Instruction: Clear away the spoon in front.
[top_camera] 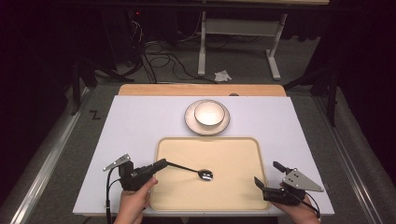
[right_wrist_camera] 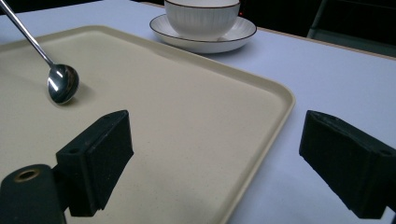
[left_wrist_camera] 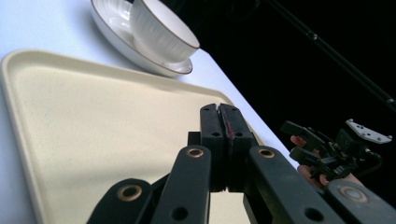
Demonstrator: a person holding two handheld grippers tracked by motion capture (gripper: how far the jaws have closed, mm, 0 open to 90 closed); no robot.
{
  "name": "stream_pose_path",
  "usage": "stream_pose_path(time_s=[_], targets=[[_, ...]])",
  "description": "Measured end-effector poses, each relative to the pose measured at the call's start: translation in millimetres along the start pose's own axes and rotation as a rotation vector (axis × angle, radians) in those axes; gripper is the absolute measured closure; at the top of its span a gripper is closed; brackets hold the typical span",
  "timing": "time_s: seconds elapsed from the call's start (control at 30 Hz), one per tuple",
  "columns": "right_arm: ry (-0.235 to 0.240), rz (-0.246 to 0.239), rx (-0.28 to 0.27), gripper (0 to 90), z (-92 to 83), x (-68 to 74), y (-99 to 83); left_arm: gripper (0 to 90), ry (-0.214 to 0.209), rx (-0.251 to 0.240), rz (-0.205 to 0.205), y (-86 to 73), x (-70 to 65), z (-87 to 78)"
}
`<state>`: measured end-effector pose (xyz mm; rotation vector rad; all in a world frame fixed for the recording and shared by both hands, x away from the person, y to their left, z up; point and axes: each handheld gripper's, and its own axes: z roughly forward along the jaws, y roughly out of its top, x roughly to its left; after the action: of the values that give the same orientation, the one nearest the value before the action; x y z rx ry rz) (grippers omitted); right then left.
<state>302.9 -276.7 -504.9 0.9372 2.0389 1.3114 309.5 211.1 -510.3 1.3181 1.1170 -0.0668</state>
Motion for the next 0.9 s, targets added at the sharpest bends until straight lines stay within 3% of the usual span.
stream_pose_path(time_s=[0.13,0.27,0.57,0.63,0.67,0.73,0.77,0.9], targets=[[0.001,-0.003,0.003,10.4,0.0,0.1,-0.2,88.8,0.02,0.011,-0.023,-3.5,3.5,0.9],[0.002,-0.004,0.002,10.4,-0.2,0.1,0.1,87.0,0.067,0.035,-0.022,-5.1,5.3,0.2],[0.005,-0.005,0.001,10.4,-0.2,0.2,0.3,85.1,0.1,0.052,-0.006,-6.8,3.2,1.0],[0.005,-0.005,0.001,10.4,-0.2,0.2,0.3,79.6,0.103,0.054,0.013,-6.2,1.5,1.4],[0.006,-0.005,0.001,10.4,-0.2,0.3,0.3,66.4,0.105,0.049,0.025,-5.8,0.6,1.3],[0.006,-0.004,0.001,10.4,-0.2,0.3,0.3,61.4,0.136,0.034,0.048,-5.0,-3.6,1.5],[0.007,-0.003,0.002,10.4,-0.1,0.4,0.3,50.3,0.151,0.029,0.065,-4.5,-6.0,1.8],[0.007,-0.003,0.002,10.4,0.0,0.4,0.3,46.4,0.164,0.034,0.087,-4.3,-8.0,2.1]])
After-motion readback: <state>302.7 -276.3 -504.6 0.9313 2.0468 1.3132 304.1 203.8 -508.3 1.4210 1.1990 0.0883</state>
